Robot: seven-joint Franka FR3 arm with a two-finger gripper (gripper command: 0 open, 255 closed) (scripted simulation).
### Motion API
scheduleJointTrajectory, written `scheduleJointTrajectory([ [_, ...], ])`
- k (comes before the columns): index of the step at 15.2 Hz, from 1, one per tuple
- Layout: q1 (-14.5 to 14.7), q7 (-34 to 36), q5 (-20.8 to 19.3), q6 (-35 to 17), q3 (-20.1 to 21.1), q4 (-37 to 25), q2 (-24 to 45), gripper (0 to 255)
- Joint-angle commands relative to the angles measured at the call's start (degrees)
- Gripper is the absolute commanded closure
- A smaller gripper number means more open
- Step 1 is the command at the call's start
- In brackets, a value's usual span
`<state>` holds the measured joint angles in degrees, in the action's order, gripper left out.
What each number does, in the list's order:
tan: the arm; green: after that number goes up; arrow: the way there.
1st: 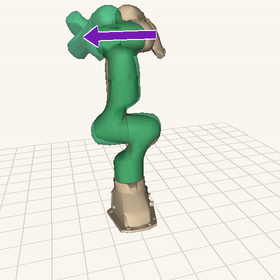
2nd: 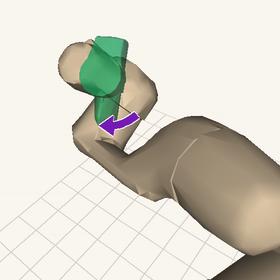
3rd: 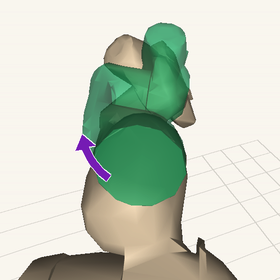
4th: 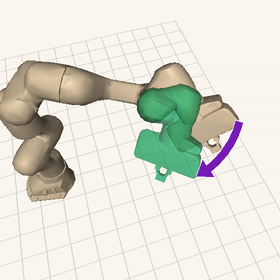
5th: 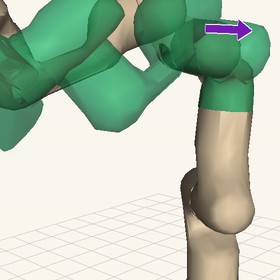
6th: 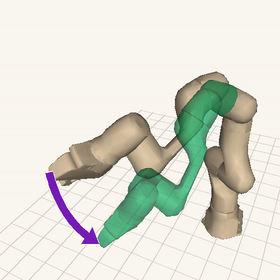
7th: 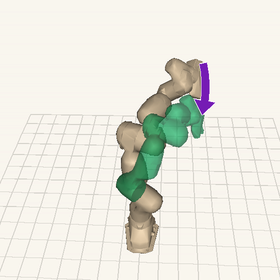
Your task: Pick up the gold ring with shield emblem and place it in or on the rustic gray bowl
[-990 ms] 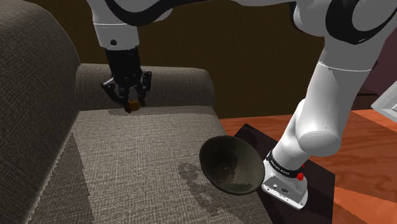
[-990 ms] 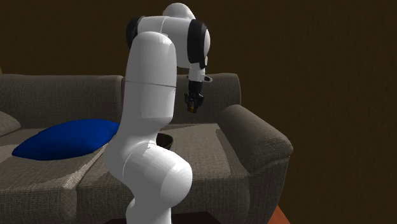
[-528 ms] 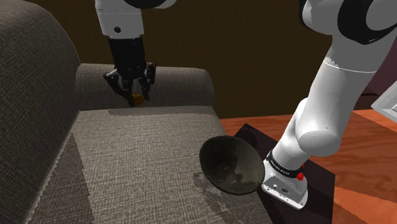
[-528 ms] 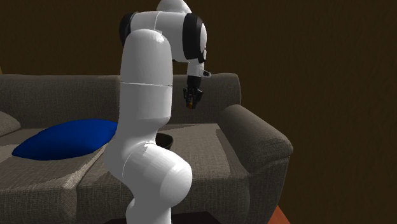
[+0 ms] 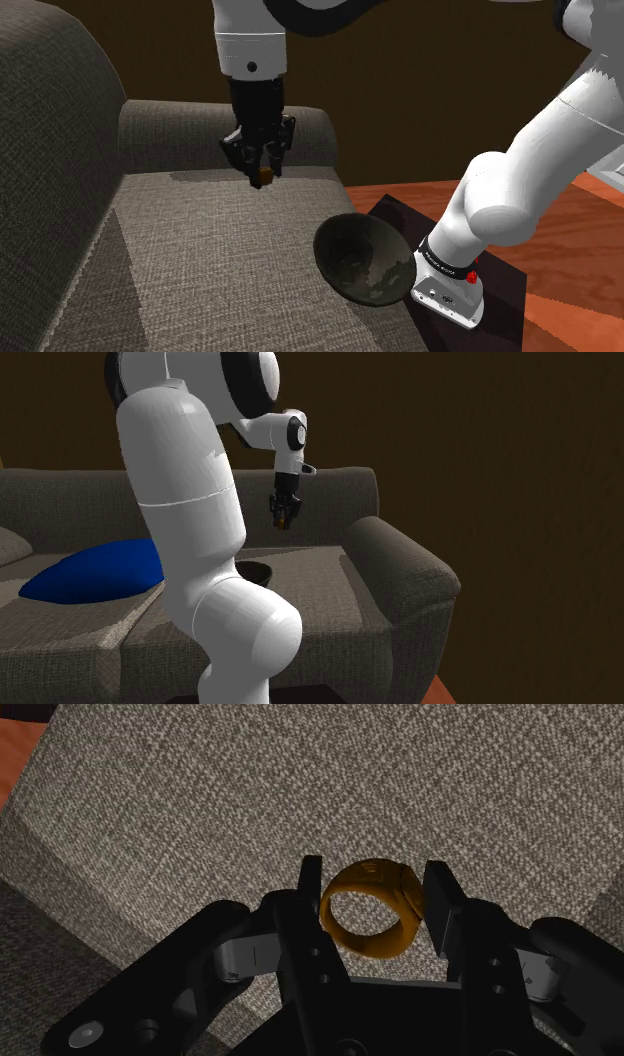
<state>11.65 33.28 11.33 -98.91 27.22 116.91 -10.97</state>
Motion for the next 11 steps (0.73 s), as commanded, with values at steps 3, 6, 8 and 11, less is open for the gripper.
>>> scheduleJointTrajectory([
  [3,1.6,-1.2,4.1,0.8,-0.8,8.5,-9.8,255],
  [6,3.4,-1.5,6.7,2.0,-1.4,14.0,-16.8,255],
  [8,4.9,-1.5,8.2,3.2,-1.8,17.3,-21.5,255],
  [11,7.2,-0.9,10.4,5.5,-2.3,21.9,-28.4,255],
])
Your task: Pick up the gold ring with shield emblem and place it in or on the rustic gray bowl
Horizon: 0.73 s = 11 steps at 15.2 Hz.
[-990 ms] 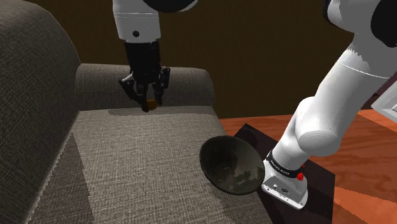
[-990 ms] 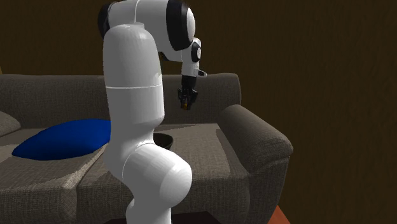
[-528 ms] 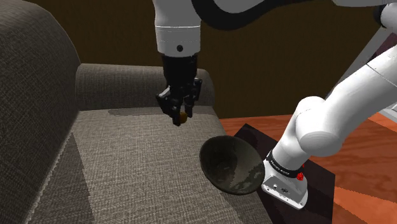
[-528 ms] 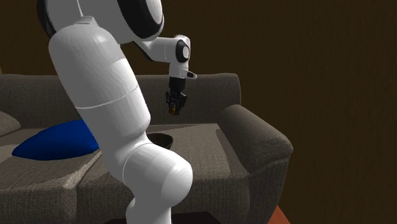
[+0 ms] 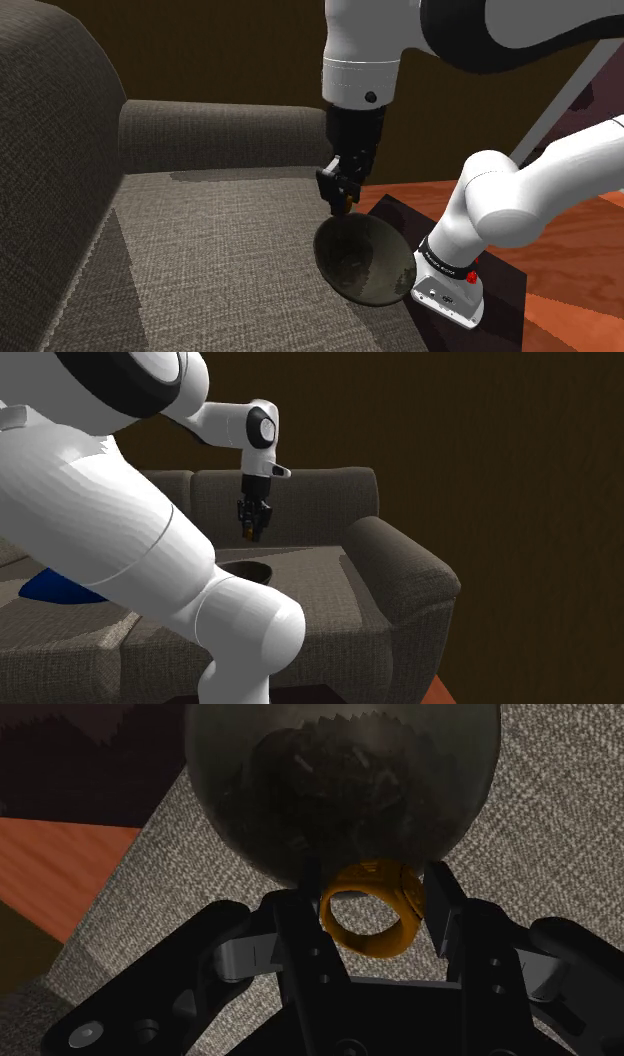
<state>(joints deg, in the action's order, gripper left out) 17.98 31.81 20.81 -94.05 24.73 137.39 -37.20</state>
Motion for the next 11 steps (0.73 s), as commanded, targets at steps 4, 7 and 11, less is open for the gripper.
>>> scheduleJointTrajectory([
  [4,4.5,2.3,3.6,4.7,-0.3,6.8,-11.8,255],
  [7,4.8,2.0,4.2,2.5,0.4,9.0,-11.8,255],
  [11,5.0,1.5,5.2,-0.4,1.5,11.9,-11.8,255],
])
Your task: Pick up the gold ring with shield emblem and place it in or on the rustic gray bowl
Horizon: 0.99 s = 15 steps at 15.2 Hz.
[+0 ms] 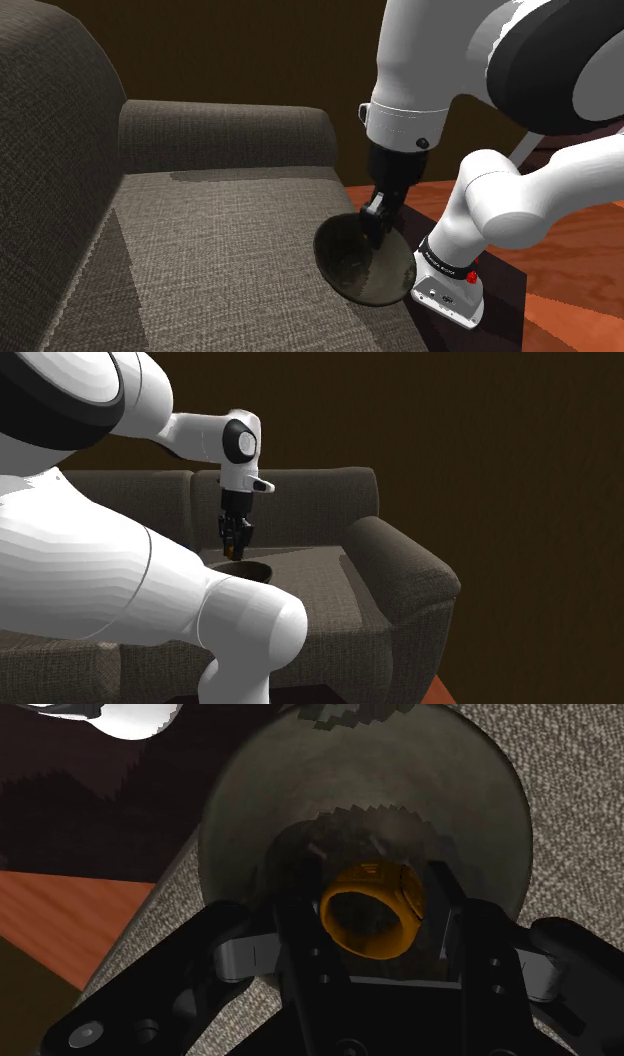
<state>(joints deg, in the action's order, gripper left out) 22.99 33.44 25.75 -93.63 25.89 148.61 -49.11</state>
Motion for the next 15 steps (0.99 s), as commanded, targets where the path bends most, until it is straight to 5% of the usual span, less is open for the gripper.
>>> scheduleJointTrajectory([
  [1,0.1,-0.2,0.5,-1.6,0.6,1.3,0.2,255],
  [6,0.5,-0.9,2.0,-6.0,2.3,5.1,0.9,255],
  [14,0.5,-0.9,2.0,-6.0,2.3,5.1,0.9,255],
  [15,0.5,-0.9,2.0,-6.0,2.3,5.1,0.9,0],
])
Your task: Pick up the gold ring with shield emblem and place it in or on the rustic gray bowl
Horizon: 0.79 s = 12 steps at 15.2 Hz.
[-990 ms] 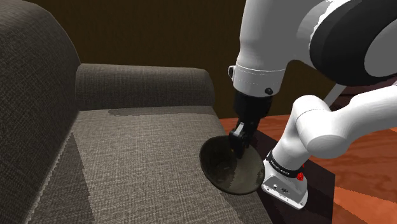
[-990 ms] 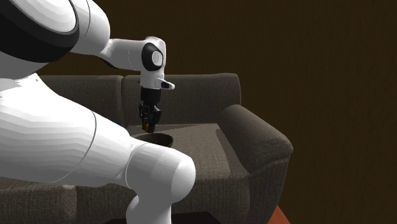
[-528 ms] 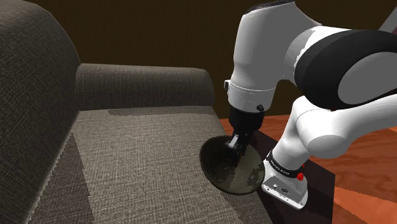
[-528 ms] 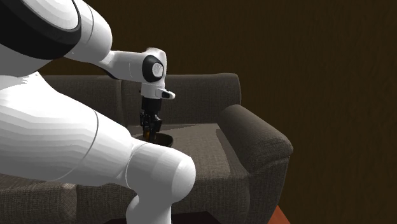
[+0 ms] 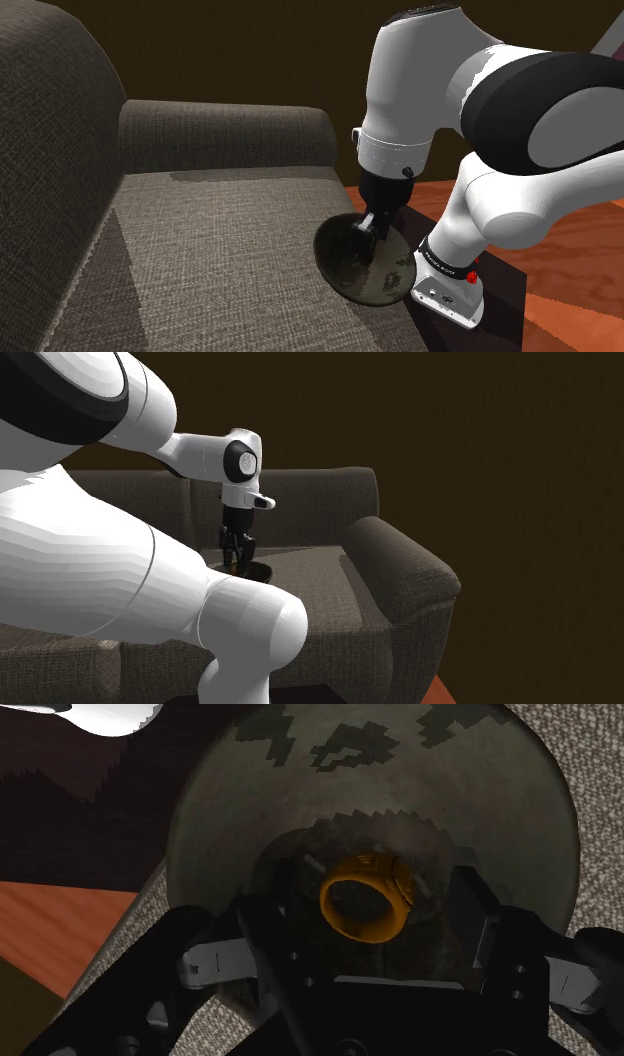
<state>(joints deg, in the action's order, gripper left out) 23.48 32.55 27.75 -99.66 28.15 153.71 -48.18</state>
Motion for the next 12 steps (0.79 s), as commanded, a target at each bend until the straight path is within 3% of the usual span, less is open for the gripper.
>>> scheduleJointTrajectory([
  [1,0.0,0.0,0.0,0.0,0.0,0.0,0.0,0],
  [5,0.0,0.0,0.0,0.0,0.0,0.0,0.0,0],
  [9,-1.4,0.4,-3.0,6.6,-2.9,-6.9,0.4,0],
  [12,-1.4,0.4,-3.0,6.6,-2.9,-6.9,0.4,0],
])
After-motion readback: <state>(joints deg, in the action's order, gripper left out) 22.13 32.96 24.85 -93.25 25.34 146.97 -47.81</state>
